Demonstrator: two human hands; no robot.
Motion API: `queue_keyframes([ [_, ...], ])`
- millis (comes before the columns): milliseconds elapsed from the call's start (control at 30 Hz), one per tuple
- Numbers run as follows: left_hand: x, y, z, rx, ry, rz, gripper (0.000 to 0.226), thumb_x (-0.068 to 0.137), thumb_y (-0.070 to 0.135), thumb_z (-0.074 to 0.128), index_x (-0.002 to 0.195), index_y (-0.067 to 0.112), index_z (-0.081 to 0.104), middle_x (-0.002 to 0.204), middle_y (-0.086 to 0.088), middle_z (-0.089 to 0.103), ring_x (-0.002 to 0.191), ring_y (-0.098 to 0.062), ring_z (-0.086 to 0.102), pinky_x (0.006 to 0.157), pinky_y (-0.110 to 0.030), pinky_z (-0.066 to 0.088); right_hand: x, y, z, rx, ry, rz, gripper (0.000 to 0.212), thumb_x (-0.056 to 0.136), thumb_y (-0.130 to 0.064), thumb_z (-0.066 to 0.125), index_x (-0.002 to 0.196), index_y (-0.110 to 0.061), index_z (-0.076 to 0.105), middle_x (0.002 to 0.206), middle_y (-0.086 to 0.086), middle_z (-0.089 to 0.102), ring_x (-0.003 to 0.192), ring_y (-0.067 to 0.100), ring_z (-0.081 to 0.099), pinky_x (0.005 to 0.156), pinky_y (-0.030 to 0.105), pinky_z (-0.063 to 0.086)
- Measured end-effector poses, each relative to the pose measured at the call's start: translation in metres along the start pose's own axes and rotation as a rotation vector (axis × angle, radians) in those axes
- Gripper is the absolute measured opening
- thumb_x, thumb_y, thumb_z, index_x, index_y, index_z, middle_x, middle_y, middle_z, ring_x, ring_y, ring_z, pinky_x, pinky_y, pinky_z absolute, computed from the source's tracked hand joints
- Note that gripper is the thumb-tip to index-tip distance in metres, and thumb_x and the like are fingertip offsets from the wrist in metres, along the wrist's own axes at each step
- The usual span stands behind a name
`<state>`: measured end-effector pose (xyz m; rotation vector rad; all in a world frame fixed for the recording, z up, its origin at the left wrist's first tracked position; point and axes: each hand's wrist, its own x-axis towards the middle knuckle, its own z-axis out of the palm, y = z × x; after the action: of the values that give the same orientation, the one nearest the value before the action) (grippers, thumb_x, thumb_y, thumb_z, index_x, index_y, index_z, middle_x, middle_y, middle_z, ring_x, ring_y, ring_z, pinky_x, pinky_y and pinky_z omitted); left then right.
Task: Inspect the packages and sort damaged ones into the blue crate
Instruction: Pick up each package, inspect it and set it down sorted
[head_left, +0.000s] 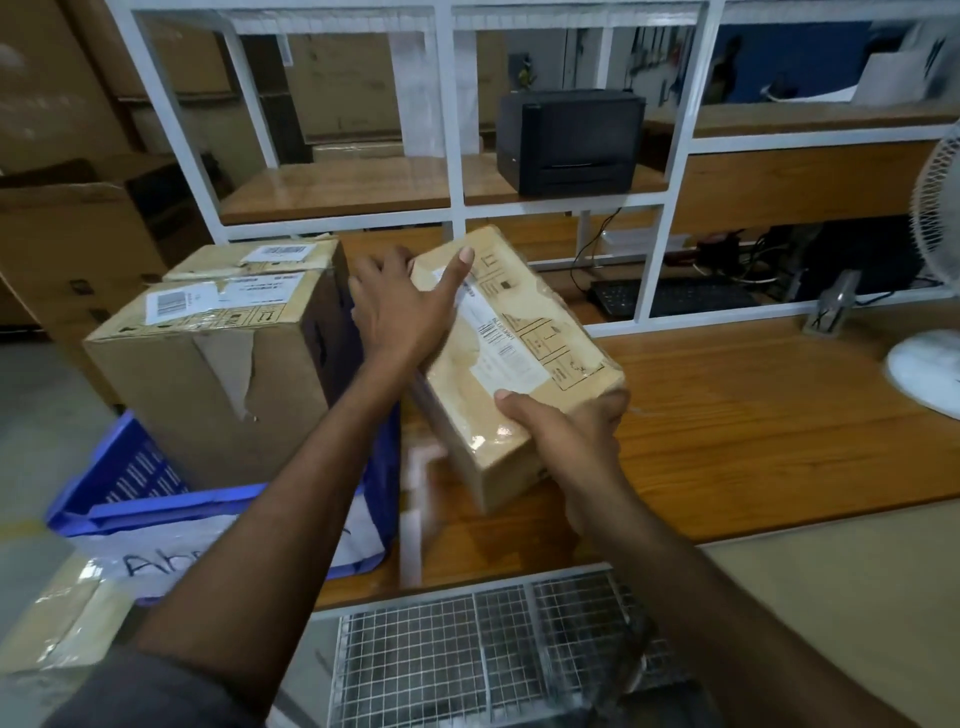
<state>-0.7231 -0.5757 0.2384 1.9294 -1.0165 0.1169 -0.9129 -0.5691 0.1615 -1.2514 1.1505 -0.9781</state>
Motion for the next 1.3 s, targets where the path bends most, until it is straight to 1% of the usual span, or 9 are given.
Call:
queue_keyframes([
  [167, -0.037, -0.028, -0.016, -0.096, -0.095, -0.005, 0.059, 0.082, 0.055, 0.081, 0.114, 0.025, 0.041, 0.107, 0.014, 0.059, 0.082, 0.002, 0.054, 0.057, -0.007, 0.037, 0.028, 0.006, -0.025, -0.223, -0.047, -0.18, 0.147, 0.046, -0.04, 0.097, 0.154, -0.048, -0.002, 0.149, -0.004, 0.048, 0.142, 0.027, 0.043, 0.113, 0.059, 0.043],
  [367, -0.091, -0.079, 0.009, -0.062, -0.259, -0.042, 0.078, 0.073, 0.034, 0.091, 0.128, 0.021, 0.038, 0.122, 0.006, 0.055, 0.105, -0.011, 0.059, 0.073, -0.013, 0.046, 0.048, 0.041, -0.058, -0.463, -0.154, -0.295, 0.141, 0.066, -0.011, 0.096, 0.162, -0.04, -0.003, 0.156, -0.003, 0.041, 0.14, 0.011, 0.036, 0.117, 0.049, 0.04],
  [433, -0.106, -0.091, 0.022, 0.022, -0.292, -0.048, 0.09, 0.073, 0.034, 0.092, 0.14, 0.019, 0.033, 0.134, -0.004, 0.048, 0.117, -0.022, 0.055, 0.085, -0.028, 0.049, 0.052, 0.05, -0.058, -0.496, -0.176, -0.297, 0.141, 0.066, -0.008, 0.095, 0.161, -0.045, -0.002, 0.156, -0.004, 0.042, 0.141, 0.012, 0.039, 0.114, 0.048, 0.043],
  [667, -0.134, -0.104, 0.037, 0.01, -0.23, -0.139, 0.07, 0.081, 0.042, 0.086, 0.114, 0.02, 0.029, 0.118, -0.008, 0.066, 0.104, -0.029, 0.07, 0.069, -0.03, 0.055, 0.066, 0.071, -0.046, -0.599, -0.183, -0.326, 0.117, 0.067, 0.001, 0.091, 0.147, -0.051, 0.022, 0.142, -0.005, 0.05, 0.134, 0.02, 0.052, 0.095, 0.049, 0.06],
  [767, -0.142, -0.107, 0.039, 0.004, -0.217, -0.145, 0.06, 0.087, 0.028, 0.083, 0.112, 0.021, 0.029, 0.116, -0.009, 0.069, 0.1, -0.026, 0.072, 0.061, -0.012, 0.046, 0.071, 0.076, -0.043, -0.636, -0.161, -0.384, 0.111, 0.069, 0.003, 0.088, 0.148, -0.046, 0.027, 0.145, -0.007, 0.047, 0.131, 0.013, 0.048, 0.09, 0.032, 0.059],
  [833, -0.145, -0.111, 0.04, 0.004, -0.199, -0.146, 0.058, 0.088, 0.025, 0.082, 0.113, 0.02, 0.03, 0.114, -0.01, 0.07, 0.096, -0.026, 0.073, 0.061, -0.014, 0.048, 0.074, 0.077, -0.041, -0.668, -0.146, -0.437, 0.109, 0.07, 0.002, 0.088, 0.15, -0.043, 0.029, 0.147, -0.007, 0.046, 0.129, 0.008, 0.045, 0.088, 0.025, 0.055],
  [1000, -0.14, -0.117, 0.05, 0.008, -0.108, -0.135, 0.058, 0.09, 0.022, 0.08, 0.119, 0.018, 0.031, 0.106, -0.007, 0.069, 0.082, -0.021, 0.069, 0.057, -0.021, 0.048, 0.088, 0.078, -0.039, -0.659, -0.191, -0.521, 0.105, 0.076, -0.002, 0.086, 0.152, -0.043, 0.027, 0.154, -0.006, 0.042, 0.138, 0.016, 0.046, 0.096, 0.048, 0.06],
  [1133, -0.123, -0.111, 0.063, -0.068, -0.038, -0.15, 0.052, 0.095, 0.012, 0.073, 0.126, 0.017, 0.032, 0.108, 0.008, 0.056, 0.083, -0.006, 0.058, 0.053, -0.009, 0.045, 0.11, 0.079, -0.028, -0.648, -0.152, -0.573, 0.106, 0.078, -0.003, 0.085, 0.153, -0.045, 0.023, 0.161, -0.001, 0.035, 0.142, 0.022, 0.044, 0.097, 0.048, 0.059],
  [1300, -0.101, -0.112, 0.087, -0.116, -0.009, -0.197, 0.054, 0.097, 0.008, 0.068, 0.135, 0.017, 0.031, 0.118, 0.009, 0.053, 0.095, -0.007, 0.06, 0.061, -0.008, 0.045, 0.15, 0.078, -0.016, -0.674, -0.202, -0.617, 0.105, 0.08, -0.006, 0.084, 0.155, -0.042, 0.02, 0.163, 0.002, 0.033, 0.141, 0.026, 0.046, 0.094, 0.049, 0.06],
])
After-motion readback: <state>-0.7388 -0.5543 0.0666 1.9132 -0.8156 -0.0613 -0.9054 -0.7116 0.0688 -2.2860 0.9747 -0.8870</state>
